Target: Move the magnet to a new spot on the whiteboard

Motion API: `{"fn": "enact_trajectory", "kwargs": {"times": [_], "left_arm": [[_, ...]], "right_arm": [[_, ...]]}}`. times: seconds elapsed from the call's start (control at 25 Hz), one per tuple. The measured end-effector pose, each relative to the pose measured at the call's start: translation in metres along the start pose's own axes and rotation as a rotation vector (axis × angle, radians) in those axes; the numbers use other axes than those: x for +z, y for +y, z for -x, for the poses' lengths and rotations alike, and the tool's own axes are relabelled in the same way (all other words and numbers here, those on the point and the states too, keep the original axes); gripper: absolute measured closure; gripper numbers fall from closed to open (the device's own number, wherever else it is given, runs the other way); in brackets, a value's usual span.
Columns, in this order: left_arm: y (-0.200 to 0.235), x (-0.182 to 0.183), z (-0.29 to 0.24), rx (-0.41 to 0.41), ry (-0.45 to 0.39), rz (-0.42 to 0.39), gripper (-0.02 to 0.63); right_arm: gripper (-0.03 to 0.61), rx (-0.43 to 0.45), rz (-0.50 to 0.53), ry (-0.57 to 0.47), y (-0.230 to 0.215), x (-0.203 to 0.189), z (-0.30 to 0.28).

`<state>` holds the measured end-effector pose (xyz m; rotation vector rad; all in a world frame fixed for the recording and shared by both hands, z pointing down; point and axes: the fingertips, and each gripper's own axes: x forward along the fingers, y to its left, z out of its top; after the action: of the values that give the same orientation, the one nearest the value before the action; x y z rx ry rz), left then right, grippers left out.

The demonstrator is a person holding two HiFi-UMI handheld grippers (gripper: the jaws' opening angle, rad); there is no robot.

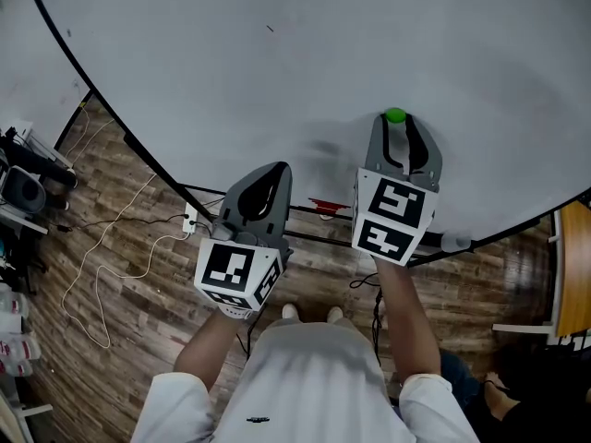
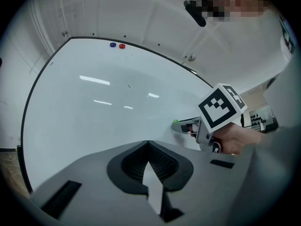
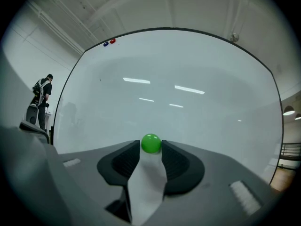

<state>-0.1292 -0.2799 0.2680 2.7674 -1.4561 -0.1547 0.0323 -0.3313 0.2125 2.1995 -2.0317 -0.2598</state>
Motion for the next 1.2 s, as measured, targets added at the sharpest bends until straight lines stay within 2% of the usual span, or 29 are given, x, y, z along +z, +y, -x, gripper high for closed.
{"fn": "enact_trajectory", "kwargs": {"times": [0.48, 0.76, 1.2], "left_arm": [[-0.012, 0.002, 0.001, -0.005, -0.005, -0.013, 0.607], [-0.027, 0.006, 0.006, -0.004, -0.012, -0.03, 0.607], [-0.047, 0.017, 0.013, -0.003, -0.021, -0.044, 0.607]], "right_arm": [[0.423, 0.067, -0.061, -0.051, -0.005, -0.003, 0.013], [0.425, 0.122, -0.076, -0.116, -0.015, 0.002, 0.037], [0.487, 0.132, -0.077, -0.147, -0.05, -0.004, 0.079]]}}
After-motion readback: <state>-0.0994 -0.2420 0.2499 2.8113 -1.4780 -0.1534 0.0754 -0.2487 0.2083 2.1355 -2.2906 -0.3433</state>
